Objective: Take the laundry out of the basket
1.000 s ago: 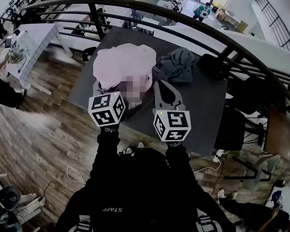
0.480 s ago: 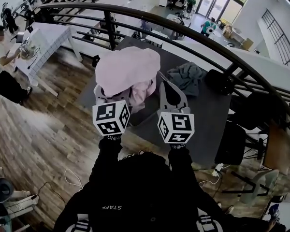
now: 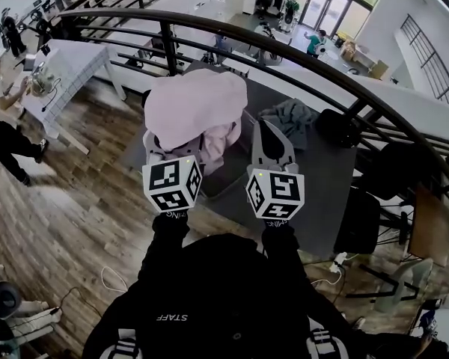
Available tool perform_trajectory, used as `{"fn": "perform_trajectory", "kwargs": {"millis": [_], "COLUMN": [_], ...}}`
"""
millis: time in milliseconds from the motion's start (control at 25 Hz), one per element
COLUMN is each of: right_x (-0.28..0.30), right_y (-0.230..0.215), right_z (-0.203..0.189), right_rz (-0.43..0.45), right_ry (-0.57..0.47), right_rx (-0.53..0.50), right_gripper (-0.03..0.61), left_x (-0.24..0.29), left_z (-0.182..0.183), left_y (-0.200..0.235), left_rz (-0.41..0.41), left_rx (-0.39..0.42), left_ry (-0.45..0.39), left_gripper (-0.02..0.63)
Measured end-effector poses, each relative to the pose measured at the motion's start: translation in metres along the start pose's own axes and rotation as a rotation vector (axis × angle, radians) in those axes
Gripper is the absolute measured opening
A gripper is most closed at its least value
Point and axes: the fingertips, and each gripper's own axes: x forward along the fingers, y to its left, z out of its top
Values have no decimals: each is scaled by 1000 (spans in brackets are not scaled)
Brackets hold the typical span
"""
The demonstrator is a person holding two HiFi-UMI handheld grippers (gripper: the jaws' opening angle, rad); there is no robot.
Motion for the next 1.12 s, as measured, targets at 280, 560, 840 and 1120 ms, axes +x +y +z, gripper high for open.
{"fn": "perform_trajectory", "kwargs": {"millis": [280,560,840,1120], "right_x": [-1,2,2,2], "right_y": [-3,-12,-12,-17], "right_z": [8,6,5,3], "right_rz": [-18,-28,-32,-32], "right_ry": [-23,-18,-22,-22], "right_rx": [-12,-17,-12,-2], "right_gripper": [14,14,14,14], "left_x": [4,12,12,15], "left_z": [9,3,2,-3], "left_y": [-1,-9,-10,-13], "left_rz": [-5,-22,-24,-20], "left_rx": [3,18,23,28], "left_ry": [-21,-1,-5,6], "left_gripper": [278,278,278,278]}}
